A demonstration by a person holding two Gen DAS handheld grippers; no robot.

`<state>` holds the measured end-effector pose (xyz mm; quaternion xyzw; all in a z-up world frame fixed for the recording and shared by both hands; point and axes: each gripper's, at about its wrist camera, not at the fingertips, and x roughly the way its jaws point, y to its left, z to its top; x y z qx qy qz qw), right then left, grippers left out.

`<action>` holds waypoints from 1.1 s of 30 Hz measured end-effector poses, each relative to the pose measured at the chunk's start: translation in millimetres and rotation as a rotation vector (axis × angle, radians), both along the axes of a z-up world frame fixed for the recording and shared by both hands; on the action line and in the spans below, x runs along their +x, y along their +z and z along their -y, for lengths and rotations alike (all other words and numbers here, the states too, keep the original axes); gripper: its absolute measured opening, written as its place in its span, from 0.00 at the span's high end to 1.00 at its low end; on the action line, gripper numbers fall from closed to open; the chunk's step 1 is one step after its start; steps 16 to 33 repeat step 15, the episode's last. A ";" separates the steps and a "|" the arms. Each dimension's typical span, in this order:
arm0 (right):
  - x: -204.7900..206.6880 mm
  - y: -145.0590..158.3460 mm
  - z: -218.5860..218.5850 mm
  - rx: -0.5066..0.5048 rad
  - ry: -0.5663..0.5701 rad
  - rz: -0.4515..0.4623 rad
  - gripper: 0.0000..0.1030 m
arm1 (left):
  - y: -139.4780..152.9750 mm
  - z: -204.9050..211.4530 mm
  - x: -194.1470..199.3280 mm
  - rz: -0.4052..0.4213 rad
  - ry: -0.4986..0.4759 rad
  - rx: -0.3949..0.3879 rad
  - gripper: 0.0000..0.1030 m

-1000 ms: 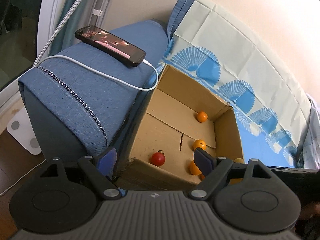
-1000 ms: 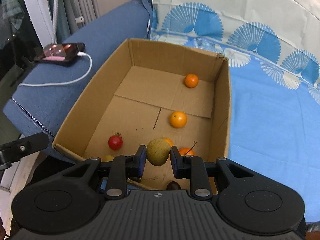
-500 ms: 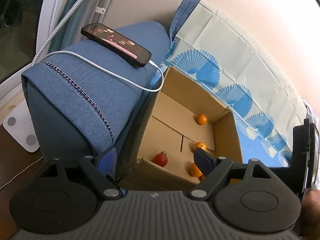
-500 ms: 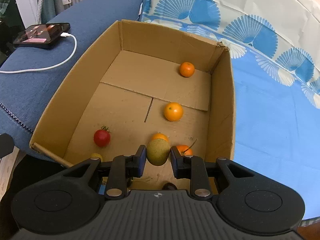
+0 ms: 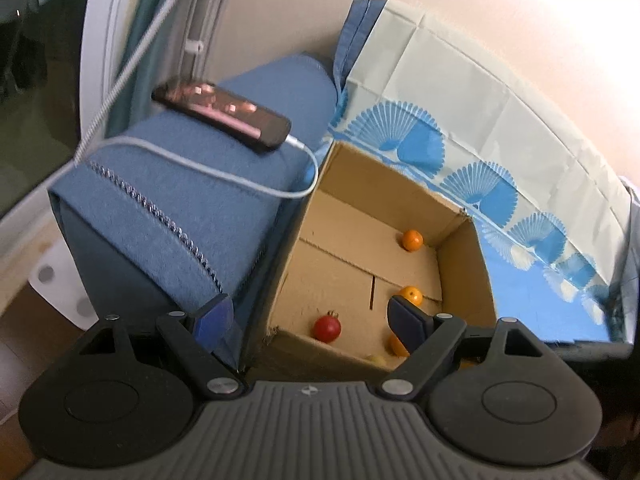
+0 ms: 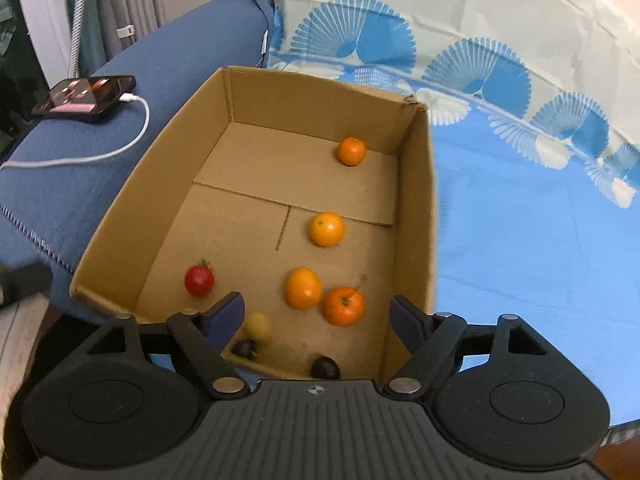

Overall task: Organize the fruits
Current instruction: 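Open the right tool releasing the yellow berry into the box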

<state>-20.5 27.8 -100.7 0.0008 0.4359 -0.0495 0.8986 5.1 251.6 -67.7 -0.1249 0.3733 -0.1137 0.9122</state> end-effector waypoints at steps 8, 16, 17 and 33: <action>-52.2 18.2 -13.5 -0.013 0.131 0.120 0.04 | 23.3 39.9 -27.8 0.092 -0.072 0.159 0.14; -79.9 31.1 5.1 0.034 0.116 0.210 0.01 | 35.2 62.6 -47.9 0.122 -0.087 0.225 0.11; -79.9 31.1 5.1 0.034 0.116 0.210 0.01 | 35.2 62.6 -47.9 0.122 -0.087 0.225 0.11; -79.9 31.1 5.1 0.034 0.116 0.210 0.01 | 35.2 62.6 -47.9 0.122 -0.087 0.225 0.11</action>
